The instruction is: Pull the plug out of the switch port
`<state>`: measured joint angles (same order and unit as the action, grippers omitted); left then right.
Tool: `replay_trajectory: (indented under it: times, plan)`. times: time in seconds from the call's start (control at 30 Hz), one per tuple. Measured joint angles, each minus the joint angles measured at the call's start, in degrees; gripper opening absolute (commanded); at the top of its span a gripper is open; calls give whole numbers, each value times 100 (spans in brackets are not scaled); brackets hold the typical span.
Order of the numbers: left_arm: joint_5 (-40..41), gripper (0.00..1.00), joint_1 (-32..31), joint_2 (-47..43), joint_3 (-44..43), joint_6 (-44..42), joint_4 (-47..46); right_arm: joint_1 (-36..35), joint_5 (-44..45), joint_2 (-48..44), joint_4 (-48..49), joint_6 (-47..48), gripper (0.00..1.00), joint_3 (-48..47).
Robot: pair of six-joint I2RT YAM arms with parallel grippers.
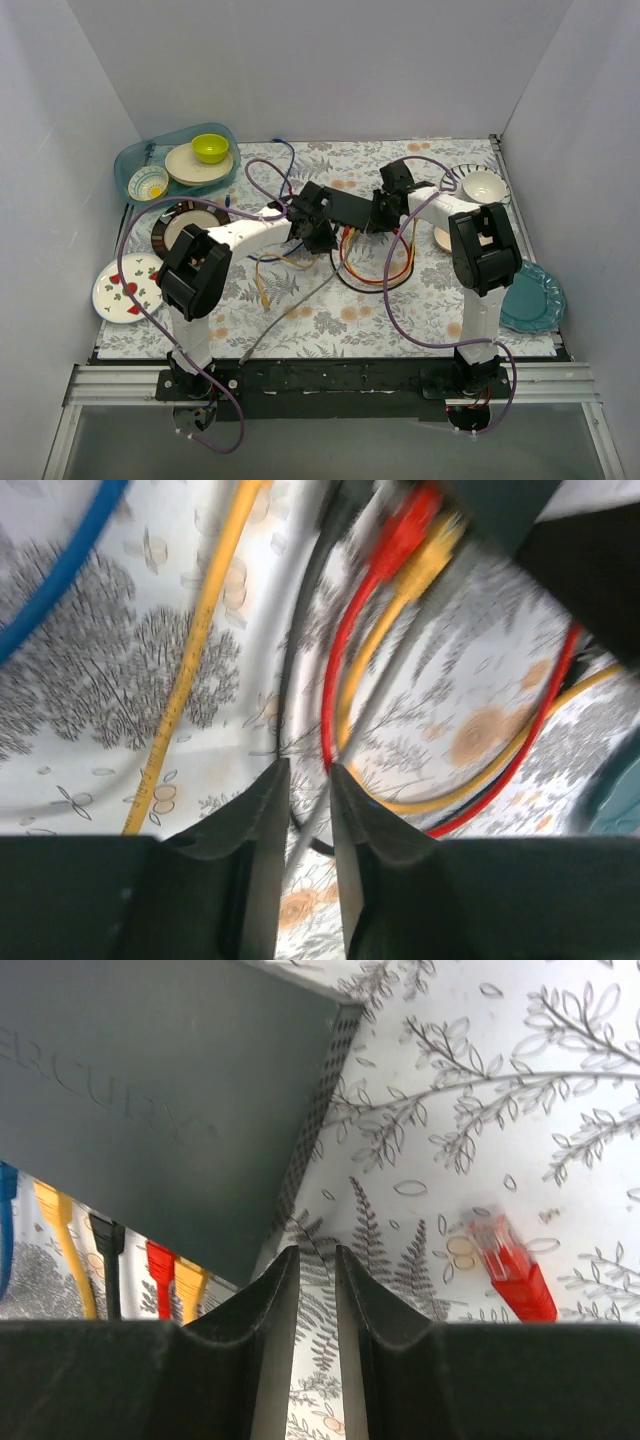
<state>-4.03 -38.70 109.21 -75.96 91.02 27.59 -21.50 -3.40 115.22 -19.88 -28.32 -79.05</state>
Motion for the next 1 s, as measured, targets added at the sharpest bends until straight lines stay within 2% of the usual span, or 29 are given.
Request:
replay_trajectory:
  times: [0.13, 0.3, 0.47, 0.63, 0.7, 0.87, 1.0]
  plan:
    - [343, 30, 212, -208, -337, -42, -46, 0, 57, -83, -164, -24, 30, 57]
    - [472, 28, 927, -175, -929, -83, -271, 0, 122, -111, -345, -26, 29, 59]
    - [540, 26, 1604, 911, -1998, -435, -407, 33, 146, -199, -372, -35, 28, 184]
    - [437, 21, 1716, 2376, -2962, -890, -144, 83, 107, -232, -385, -85, 28, 234]
    - [372, 18, 1687, 2496, -3150, -1016, -101, 101, 122, -247, -380, -90, 28, 238]
    - [551, 6, 1478, 2330, -2898, -1296, 184, 203, 81, -249, -380, -138, 28, 271]
    - [516, 0, 1366, 1735, -2000, -1311, 243, 273, 13, -249, -372, -155, 28, 278]
